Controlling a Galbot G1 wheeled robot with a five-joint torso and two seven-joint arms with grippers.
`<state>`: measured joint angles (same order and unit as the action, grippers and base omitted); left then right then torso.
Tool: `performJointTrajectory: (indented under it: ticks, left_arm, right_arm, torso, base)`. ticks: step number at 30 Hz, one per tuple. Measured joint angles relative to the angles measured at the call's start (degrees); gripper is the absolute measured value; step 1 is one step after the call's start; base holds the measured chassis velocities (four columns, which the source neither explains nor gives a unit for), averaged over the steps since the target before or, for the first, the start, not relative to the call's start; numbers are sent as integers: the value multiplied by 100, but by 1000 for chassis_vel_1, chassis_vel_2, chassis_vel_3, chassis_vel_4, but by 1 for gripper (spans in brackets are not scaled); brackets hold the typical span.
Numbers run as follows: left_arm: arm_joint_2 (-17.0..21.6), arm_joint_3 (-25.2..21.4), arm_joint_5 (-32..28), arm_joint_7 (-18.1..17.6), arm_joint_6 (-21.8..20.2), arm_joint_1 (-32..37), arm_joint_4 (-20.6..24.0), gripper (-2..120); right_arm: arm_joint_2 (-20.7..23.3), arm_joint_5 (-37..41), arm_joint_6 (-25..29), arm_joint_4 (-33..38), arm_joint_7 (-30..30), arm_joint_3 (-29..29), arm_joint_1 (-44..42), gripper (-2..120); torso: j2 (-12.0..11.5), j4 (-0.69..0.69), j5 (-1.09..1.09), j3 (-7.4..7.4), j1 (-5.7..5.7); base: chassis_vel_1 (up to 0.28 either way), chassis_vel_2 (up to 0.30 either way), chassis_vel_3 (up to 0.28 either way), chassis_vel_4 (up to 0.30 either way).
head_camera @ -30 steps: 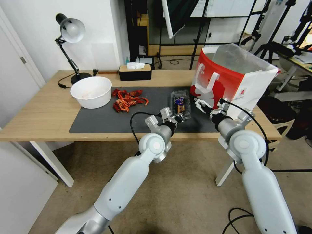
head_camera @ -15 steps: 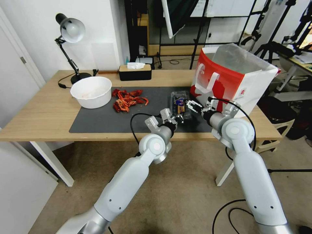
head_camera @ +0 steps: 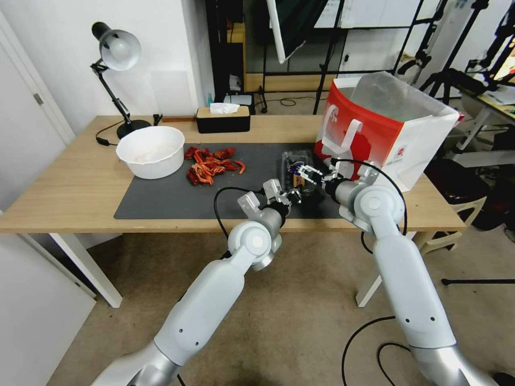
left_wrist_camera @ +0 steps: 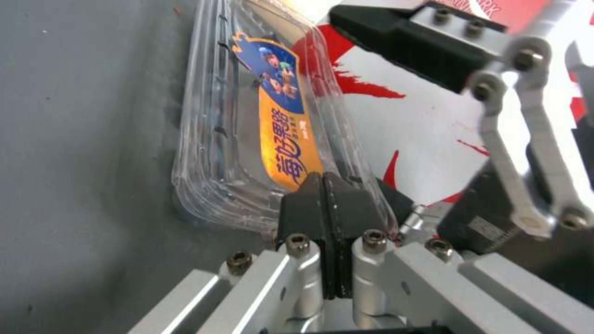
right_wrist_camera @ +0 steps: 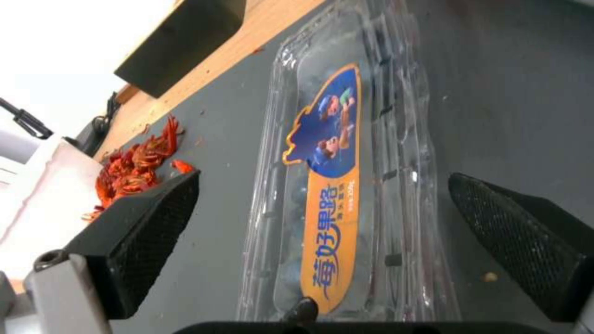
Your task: Close the takeout container lid, then place the container into the takeout bag.
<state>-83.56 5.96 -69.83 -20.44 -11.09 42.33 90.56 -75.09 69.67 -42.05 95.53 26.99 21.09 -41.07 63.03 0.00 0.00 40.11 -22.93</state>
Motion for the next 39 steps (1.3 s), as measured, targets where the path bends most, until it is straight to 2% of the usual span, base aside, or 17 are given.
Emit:
performJointTrajectory:
  ticks: [25, 27, 31, 33, 35, 38, 39]
  left_arm:
    - [-40, -17, -9, -13, 4, 22, 37, 0]
    - [-40, -15, -9, -17, 4, 20, 38, 0]
    - [-29, -15, -9, -18, 4, 18, 46, 0]
    - [-16, -14, -9, -20, 5, 18, 71, 0]
    - [-10, -14, -12, -22, 5, 20, 81, 0]
    - [14, -11, -19, -26, 5, 21, 103, 0]
    - [14, -11, -19, -26, 5, 21, 103, 0]
  right_arm:
    - [-60, 315, 2, -371, 109, 10, 104, 100]
    - [-58, 361, 2, -371, 109, 17, 95, 92]
    - [-60, 396, 3, -371, 119, 30, 87, 84]
    - [-65, 417, 4, -371, 136, 43, 67, 76]
    - [-65, 436, 5, -371, 146, 44, 53, 73]
    - [-97, 458, 6, -370, 177, 68, 31, 61]
    - [-97, 458, 6, -370, 177, 68, 31, 61]
  torso:
    - [0, 0, 0, 0, 1]
    - [0, 0, 0, 0, 1]
    - [0, 0, 0, 0, 1]
    - [0, 0, 0, -1, 1]
    - [0, 0, 0, -1, 1]
    - [0, 0, 0, -1, 1]
    - [0, 0, 0, -1, 1]
  base:
    - [0, 0, 0, 0]
    - [0, 0, 0, 0]
    - [0, 0, 0, 0]
    - [0, 0, 0, 0]
    - [0, 0, 0, 0]
    - [0, 0, 0, 0]
    - [0, 0, 0, 0]
